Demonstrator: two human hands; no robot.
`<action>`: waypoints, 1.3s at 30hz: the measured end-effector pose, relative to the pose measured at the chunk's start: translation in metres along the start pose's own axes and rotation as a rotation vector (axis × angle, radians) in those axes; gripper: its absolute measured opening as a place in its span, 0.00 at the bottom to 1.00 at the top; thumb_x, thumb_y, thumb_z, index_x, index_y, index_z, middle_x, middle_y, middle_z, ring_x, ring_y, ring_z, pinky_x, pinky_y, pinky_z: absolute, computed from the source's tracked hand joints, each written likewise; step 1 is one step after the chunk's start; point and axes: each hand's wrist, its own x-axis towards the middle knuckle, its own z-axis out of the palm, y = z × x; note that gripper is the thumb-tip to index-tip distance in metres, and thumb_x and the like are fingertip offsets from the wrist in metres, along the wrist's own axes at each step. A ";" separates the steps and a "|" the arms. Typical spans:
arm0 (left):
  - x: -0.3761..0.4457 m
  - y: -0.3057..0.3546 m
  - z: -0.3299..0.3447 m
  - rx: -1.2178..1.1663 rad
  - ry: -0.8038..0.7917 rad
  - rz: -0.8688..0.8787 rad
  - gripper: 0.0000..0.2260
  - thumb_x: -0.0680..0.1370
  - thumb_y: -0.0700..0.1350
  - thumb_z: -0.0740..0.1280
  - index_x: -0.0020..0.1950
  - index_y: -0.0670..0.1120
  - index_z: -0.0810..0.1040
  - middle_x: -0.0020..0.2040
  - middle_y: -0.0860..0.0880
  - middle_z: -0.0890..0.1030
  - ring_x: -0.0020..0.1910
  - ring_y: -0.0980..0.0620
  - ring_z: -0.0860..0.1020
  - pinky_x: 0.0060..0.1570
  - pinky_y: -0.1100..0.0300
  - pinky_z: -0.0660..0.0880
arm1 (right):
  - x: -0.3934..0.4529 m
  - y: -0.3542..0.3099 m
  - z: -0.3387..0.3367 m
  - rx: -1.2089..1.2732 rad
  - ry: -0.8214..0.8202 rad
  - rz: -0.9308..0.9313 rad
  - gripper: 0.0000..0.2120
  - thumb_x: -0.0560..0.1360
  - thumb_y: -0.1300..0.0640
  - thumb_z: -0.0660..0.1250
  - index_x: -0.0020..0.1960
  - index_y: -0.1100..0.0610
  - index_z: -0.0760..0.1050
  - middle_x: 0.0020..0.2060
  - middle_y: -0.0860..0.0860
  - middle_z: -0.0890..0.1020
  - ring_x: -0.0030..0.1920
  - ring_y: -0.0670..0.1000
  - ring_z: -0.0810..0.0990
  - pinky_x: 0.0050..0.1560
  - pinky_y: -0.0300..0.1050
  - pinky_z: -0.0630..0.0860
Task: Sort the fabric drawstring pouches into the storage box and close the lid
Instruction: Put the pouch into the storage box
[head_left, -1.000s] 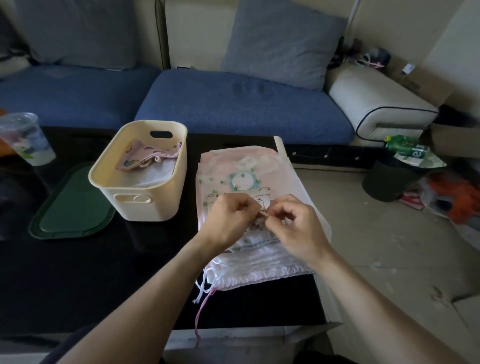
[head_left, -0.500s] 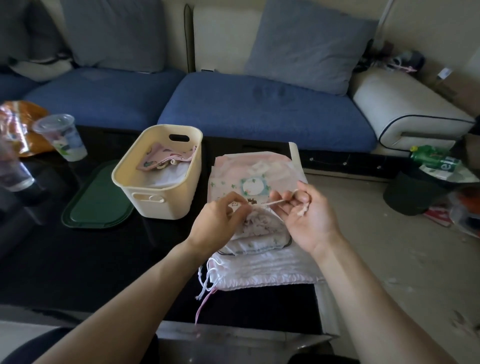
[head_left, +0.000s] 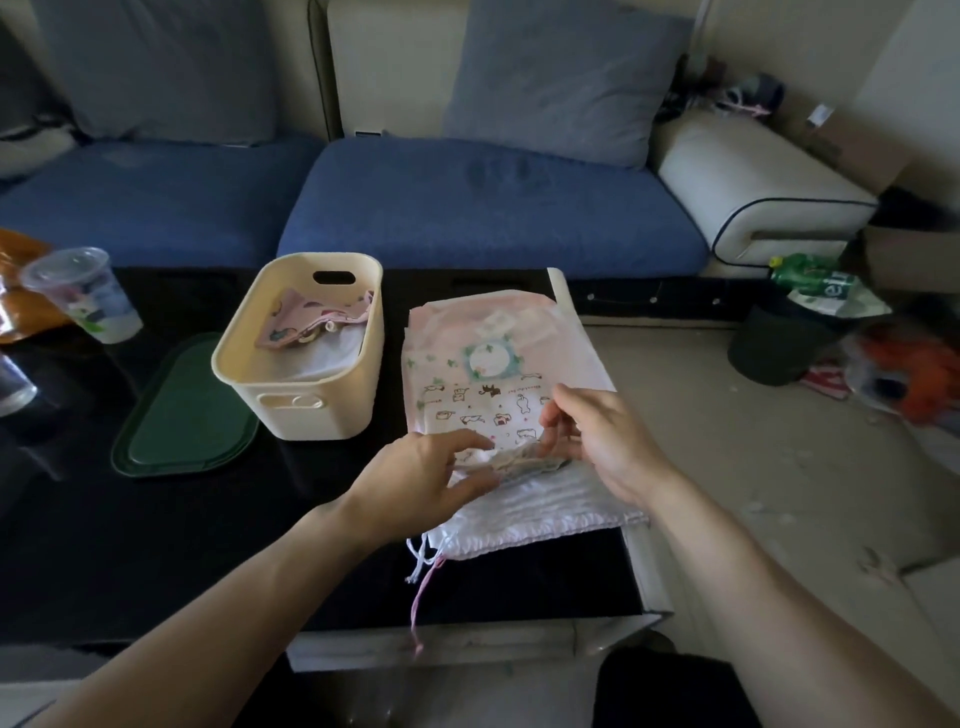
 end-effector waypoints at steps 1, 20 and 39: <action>-0.003 -0.001 -0.003 0.012 -0.018 0.013 0.19 0.75 0.62 0.70 0.63 0.59 0.79 0.32 0.58 0.78 0.33 0.62 0.77 0.34 0.68 0.68 | 0.001 -0.002 0.003 -0.017 0.013 0.005 0.18 0.84 0.54 0.58 0.41 0.60 0.78 0.34 0.55 0.81 0.40 0.54 0.81 0.56 0.62 0.79; -0.018 -0.013 0.005 -0.225 0.221 -0.137 0.04 0.76 0.50 0.74 0.48 0.52 0.86 0.36 0.66 0.82 0.31 0.62 0.79 0.33 0.66 0.74 | 0.008 0.011 0.014 -0.628 -0.232 -0.363 0.10 0.72 0.54 0.77 0.53 0.49 0.85 0.42 0.34 0.83 0.48 0.36 0.82 0.50 0.29 0.74; -0.003 -0.007 -0.023 -0.362 0.060 -0.472 0.14 0.79 0.53 0.69 0.38 0.45 0.82 0.23 0.57 0.74 0.22 0.61 0.71 0.24 0.72 0.64 | 0.000 0.018 0.005 -0.589 -0.134 -0.218 0.05 0.75 0.58 0.72 0.42 0.50 0.81 0.34 0.48 0.83 0.34 0.46 0.80 0.37 0.40 0.77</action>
